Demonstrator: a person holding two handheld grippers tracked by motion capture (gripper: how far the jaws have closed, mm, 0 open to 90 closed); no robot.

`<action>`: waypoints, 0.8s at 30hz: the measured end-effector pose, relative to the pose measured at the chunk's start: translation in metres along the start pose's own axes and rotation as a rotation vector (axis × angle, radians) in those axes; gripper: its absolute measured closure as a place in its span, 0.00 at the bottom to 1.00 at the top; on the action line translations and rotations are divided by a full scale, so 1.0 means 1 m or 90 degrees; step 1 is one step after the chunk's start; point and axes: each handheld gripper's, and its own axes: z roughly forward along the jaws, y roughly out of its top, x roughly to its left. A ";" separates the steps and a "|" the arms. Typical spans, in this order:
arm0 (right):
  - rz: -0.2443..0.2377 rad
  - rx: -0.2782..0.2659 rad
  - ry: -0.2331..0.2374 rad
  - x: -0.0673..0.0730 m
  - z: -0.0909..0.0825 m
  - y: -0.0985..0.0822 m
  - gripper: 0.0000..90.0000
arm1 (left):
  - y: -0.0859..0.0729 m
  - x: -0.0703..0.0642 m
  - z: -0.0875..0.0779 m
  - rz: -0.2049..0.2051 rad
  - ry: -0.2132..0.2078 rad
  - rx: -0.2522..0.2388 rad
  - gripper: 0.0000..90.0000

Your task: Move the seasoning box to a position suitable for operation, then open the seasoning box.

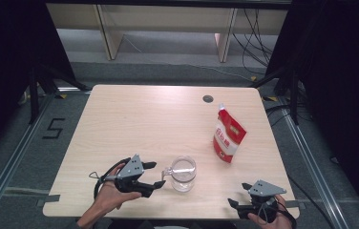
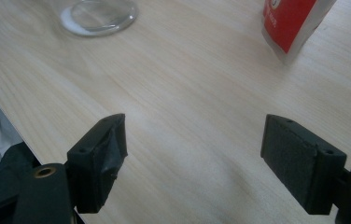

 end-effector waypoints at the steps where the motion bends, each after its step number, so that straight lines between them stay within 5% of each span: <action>1: 0.007 0.001 0.000 0.001 0.000 0.000 0.26 | 0.001 0.000 -0.002 -0.007 0.005 -0.007 0.29; 9: -0.003 -0.016 -0.002 -0.001 0.001 0.002 0.22 | 0.010 -0.001 -0.007 -0.034 0.009 -0.020 0.33; 16: -0.002 -0.046 0.016 0.001 0.001 0.005 0.18 | 0.019 -0.003 -0.012 -0.036 0.049 -0.049 0.68; 17: -0.006 -0.041 0.019 0.001 0.001 0.006 0.18 | 0.021 -0.002 -0.012 -0.021 0.040 -0.054 0.71; 18: -0.019 -0.052 0.015 0.002 0.002 0.007 0.18 | 0.022 -0.004 -0.011 -0.032 0.047 -0.054 0.74; 19: -0.028 -0.055 0.020 0.002 0.003 0.008 0.19 | 0.023 -0.003 -0.011 -0.011 0.048 -0.049 0.77; 24: -0.029 -0.059 0.037 0.005 0.004 0.010 0.23 | 0.025 -0.007 -0.004 -0.026 0.042 -0.043 0.90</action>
